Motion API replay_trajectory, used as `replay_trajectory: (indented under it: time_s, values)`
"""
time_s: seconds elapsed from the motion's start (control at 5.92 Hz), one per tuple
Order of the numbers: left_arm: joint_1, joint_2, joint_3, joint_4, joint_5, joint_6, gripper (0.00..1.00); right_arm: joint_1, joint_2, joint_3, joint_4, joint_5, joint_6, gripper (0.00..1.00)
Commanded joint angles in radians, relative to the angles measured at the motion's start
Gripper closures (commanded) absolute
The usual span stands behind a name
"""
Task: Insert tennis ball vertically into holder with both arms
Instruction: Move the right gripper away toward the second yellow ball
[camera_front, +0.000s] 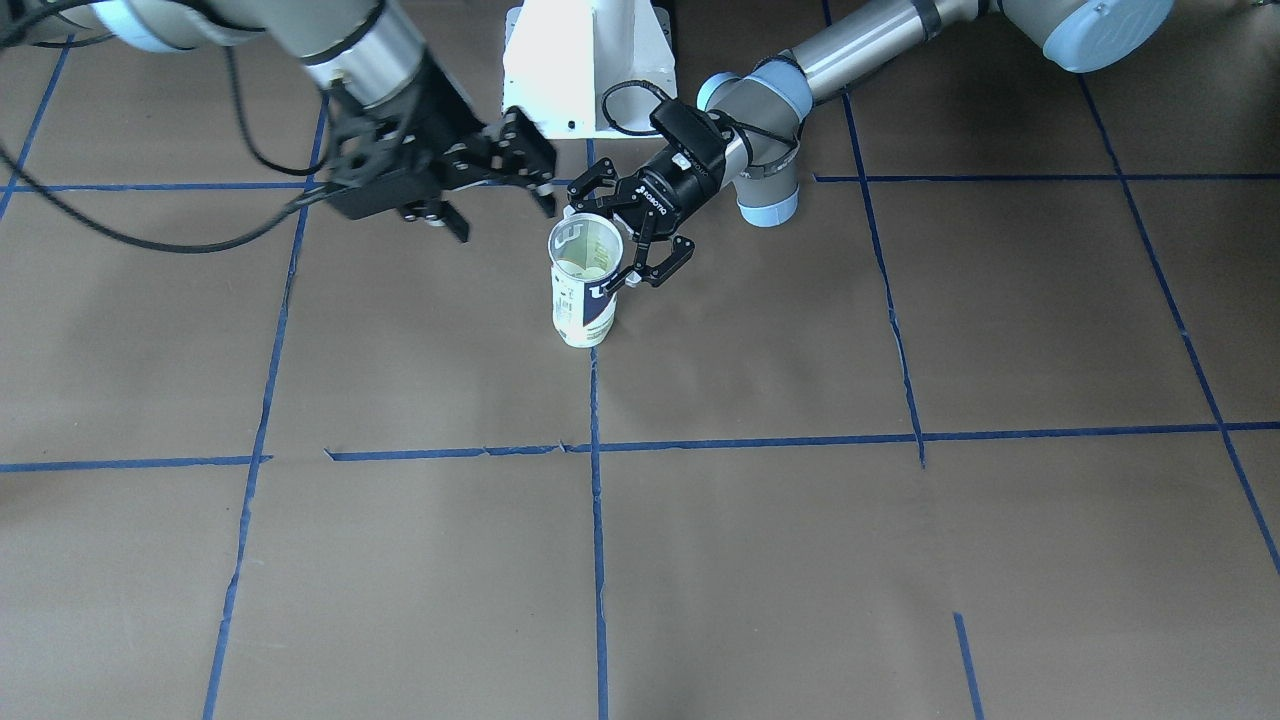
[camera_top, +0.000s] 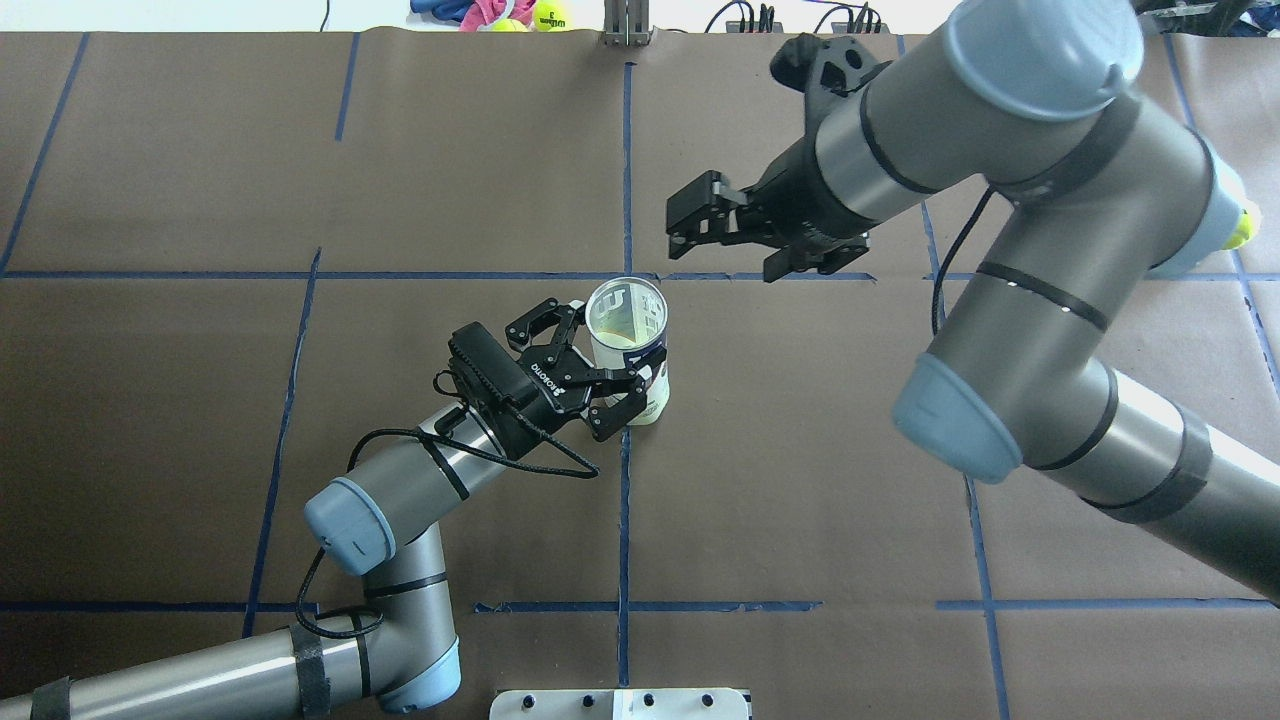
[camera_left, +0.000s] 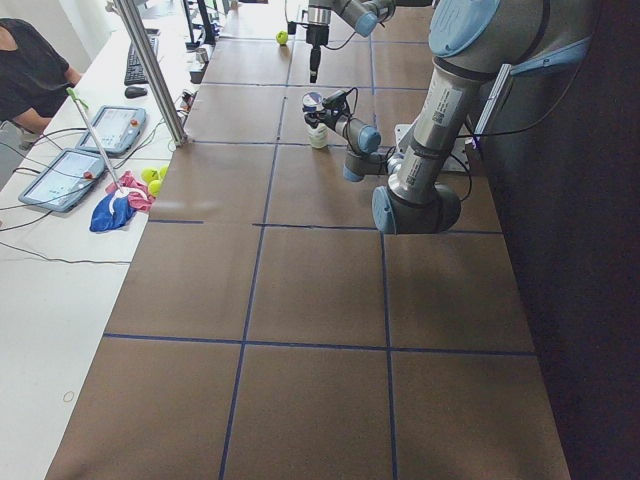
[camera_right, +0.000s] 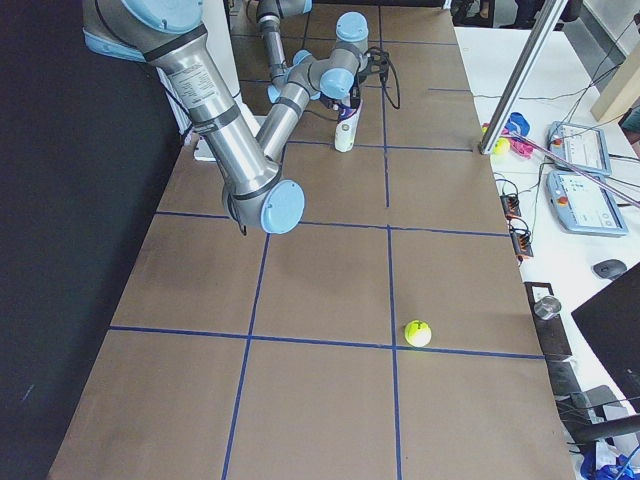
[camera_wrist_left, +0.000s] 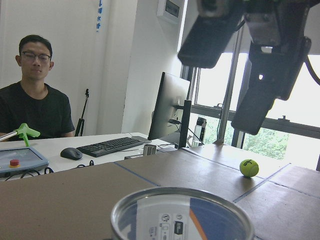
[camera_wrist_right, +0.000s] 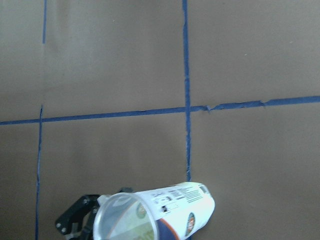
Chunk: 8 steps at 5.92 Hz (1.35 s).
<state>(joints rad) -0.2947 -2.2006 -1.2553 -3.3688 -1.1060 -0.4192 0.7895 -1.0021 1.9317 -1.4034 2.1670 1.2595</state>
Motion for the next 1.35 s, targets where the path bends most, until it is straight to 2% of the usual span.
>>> replay_trajectory:
  time_s: [0.0,0.34,0.51,0.68,0.84,1.18]
  values:
    - [0.002,0.005,-0.004,-0.004,0.002,0.000,0.04,0.074,-0.072,-0.003,-0.002,0.027,-0.118,0.01]
    - [0.028,0.004,-0.004,-0.004,0.002,-0.001,0.01,0.096,-0.073,-0.028,-0.006,0.027,-0.135,0.01]
    - [0.029,0.002,-0.004,-0.004,0.002,-0.001,0.01,0.149,-0.129,-0.028,-0.006,0.036,-0.149,0.01]
    - [0.029,0.004,-0.004,-0.004,0.002,-0.001,0.01,0.212,-0.241,-0.036,-0.008,0.033,-0.342,0.01]
    - [0.029,0.002,-0.004,-0.004,0.002,-0.001,0.01,0.282,-0.298,-0.101,-0.005,0.034,-0.537,0.01]
    - [0.029,0.002,-0.004,-0.004,0.002,-0.001,0.01,0.415,-0.334,-0.335,0.003,0.031,-0.900,0.02]
